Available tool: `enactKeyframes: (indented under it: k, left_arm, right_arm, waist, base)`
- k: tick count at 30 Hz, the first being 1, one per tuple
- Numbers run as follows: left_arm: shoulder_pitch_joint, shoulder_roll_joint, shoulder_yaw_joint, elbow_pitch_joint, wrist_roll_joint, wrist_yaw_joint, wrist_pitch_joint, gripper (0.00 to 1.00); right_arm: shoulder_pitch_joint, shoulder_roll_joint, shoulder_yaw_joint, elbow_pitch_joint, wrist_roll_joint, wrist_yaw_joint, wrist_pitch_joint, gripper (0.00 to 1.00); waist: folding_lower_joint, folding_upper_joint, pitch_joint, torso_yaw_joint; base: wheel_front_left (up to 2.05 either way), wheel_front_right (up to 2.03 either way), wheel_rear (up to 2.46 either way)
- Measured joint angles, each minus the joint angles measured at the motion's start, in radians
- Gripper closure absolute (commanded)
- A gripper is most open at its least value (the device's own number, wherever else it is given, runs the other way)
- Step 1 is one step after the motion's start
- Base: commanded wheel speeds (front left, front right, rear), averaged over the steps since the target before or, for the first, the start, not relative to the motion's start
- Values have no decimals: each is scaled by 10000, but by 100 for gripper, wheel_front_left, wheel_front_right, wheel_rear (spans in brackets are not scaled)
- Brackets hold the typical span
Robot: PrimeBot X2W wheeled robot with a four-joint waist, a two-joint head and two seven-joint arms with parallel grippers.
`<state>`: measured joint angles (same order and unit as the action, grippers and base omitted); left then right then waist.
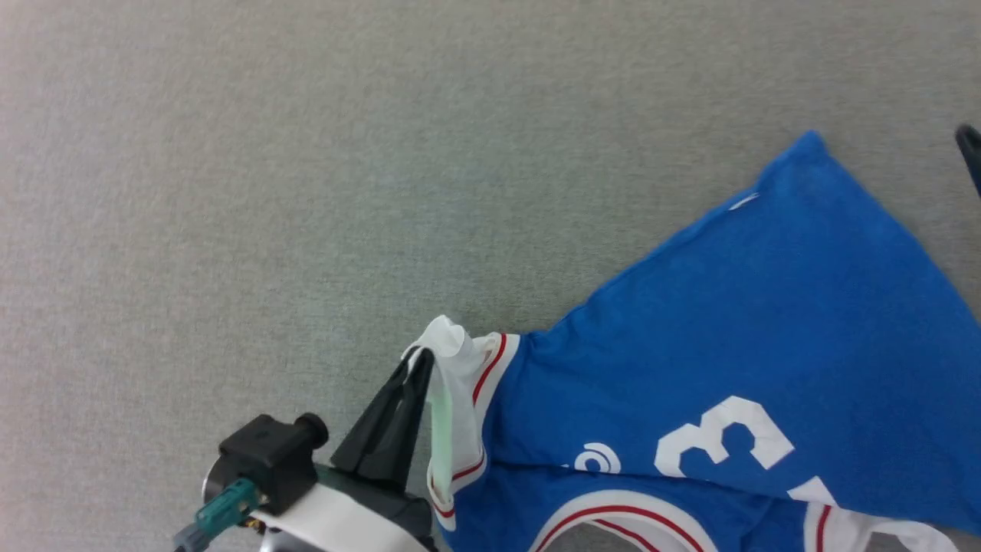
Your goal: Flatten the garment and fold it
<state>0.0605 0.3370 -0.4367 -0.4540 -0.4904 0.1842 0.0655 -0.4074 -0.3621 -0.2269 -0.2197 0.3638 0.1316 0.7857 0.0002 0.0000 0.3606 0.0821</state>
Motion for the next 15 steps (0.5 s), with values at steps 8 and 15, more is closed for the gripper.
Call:
enactKeyframes:
  k: [8,15]
  left_arm:
    - [-534,-251,-368,176,113,-174,-56,100]
    - [-670,-408,-550,297,119,-251,-88,100]
  right_arm:
    - [-1710,-430,1501,2554,-142,0,1011,0]
    - [-1978,-988,1885,3605,-290,0,1198,0]
  waist:
    - [1,0,637,713]
    - [-1,0,1097,1306]
  base:
    - [0,0,0]
    - [0,0,0]
